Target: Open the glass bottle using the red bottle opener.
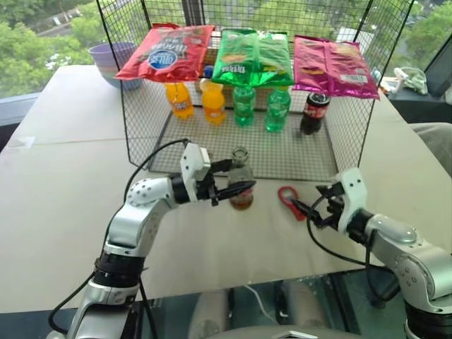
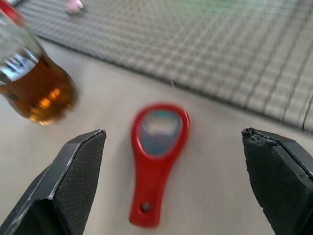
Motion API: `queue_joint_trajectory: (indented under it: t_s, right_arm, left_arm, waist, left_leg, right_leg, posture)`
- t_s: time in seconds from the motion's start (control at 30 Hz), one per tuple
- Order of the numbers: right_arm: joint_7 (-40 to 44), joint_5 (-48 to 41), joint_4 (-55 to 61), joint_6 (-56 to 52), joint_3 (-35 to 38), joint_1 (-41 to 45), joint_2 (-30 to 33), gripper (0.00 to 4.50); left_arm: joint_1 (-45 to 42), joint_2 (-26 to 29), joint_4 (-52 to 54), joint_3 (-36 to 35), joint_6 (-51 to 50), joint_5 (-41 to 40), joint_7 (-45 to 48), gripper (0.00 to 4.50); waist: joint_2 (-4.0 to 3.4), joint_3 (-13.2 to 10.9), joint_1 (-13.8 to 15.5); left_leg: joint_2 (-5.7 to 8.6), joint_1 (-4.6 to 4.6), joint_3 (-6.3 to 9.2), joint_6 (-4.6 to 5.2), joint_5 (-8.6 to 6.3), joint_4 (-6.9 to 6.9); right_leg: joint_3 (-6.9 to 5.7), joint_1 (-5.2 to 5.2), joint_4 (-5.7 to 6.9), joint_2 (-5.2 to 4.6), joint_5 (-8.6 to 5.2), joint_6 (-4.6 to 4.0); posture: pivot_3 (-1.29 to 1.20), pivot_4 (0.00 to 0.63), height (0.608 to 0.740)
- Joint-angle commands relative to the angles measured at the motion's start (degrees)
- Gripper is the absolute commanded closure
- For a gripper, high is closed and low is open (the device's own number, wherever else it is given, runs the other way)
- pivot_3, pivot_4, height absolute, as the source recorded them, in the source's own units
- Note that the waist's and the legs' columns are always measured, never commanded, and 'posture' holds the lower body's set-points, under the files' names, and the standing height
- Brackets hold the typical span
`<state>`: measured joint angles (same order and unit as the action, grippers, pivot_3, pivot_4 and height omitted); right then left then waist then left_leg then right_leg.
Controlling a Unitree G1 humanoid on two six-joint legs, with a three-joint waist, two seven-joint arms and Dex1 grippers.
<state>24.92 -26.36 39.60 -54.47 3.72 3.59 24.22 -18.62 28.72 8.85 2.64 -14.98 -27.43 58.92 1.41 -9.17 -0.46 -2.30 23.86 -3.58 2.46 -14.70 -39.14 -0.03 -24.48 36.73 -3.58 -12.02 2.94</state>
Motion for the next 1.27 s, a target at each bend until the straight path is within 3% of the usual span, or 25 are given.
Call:
queue_joint_trajectory:
  t_s: [0.03, 0.37, 0.7, 0.87, 0.93, 1.27]
  right_arm:
    - [2.9, 0.7, 2.7, 7.3, -0.7, 0.2, 1.8, 0.0]
    - [8.2, 0.2, 1.9, 17.6, -1.5, -0.7, 4.3, 0.0]
    - [11.5, 2.6, -1.5, 25.5, 3.3, -8.0, 9.0, 0.0]
    - [12.8, 3.8, -5.4, 31.6, 7.5, -14.2, 9.3, 0.0]
    - [13.3, 4.1, -6.5, 33.3, 8.9, -15.9, 9.5, 0.0]
    - [13.7, 4.0, -8.2, 36.0, 11.2, -20.1, 9.3, 0.0]
  left_arm:
    - [0.2, 0.9, 3.2, -1.4, 0.2, -1.4, 0.4, 0.08]
    - [2.4, 2.9, 8.4, -3.4, -3.5, -4.8, -0.6, 0.02]
    - [14.8, 9.6, 14.5, -11.4, -6.2, -6.0, -2.9, 0.02]
    - [21.1, 6.3, 14.0, -19.8, -10.0, -9.6, -12.3, 0.02]
    - [22.9, 4.2, 13.0, -21.9, -9.3, -7.3, -17.2, 0.02]
    - [27.4, 1.1, 12.6, -24.4, -9.5, -5.4, -24.7, 0.02]
  waist:
    - [0.01, 0.0, -0.1]
    - [0.02, 0.0, -0.1]
    - [0.01, 0.0, 0.0]
    - [-0.01, 0.0, 0.1]
    - [0.0, 0.0, 0.1]
    - [0.0, 0.0, 0.3]
  left_leg:
    - [0.01, 0.0, -0.01, 0.0, 0.0, 0.0]
    - [-0.01, 0.0, 0.0, 0.0, 0.0, 0.0]
    - [-0.08, -0.01, -0.02, -0.01, -0.01, 0.01]
    - [-0.16, -0.03, -0.04, -0.01, -0.01, 0.01]
    - [-0.17, -0.02, -0.04, -0.01, -0.01, 0.03]
    - [-0.16, -0.06, -0.08, -0.02, -0.02, 0.03]
  right_leg:
    - [0.01, 0.0, -0.02, -0.01, -0.01, 0.01]
    - [0.02, 0.0, -0.02, -0.01, -0.01, 0.01]
    - [0.01, -0.01, -0.04, -0.08, -0.02, 0.02]
    - [0.01, -0.01, -0.04, -0.15, -0.12, 0.19]
    - [0.01, -0.02, -0.04, -0.18, -0.12, 0.19]
    - [0.01, -0.01, -0.03, -0.2, -0.1, 0.15]
  posture:
    - [0.0, 0.15, 0.74]
    - [0.0, 0.15, 0.74]
    - [0.0, 0.15, 0.74]
    - [0.0, 0.15, 0.74]
    - [0.0, 0.15, 0.74]
    - [0.0, 0.15, 0.74]
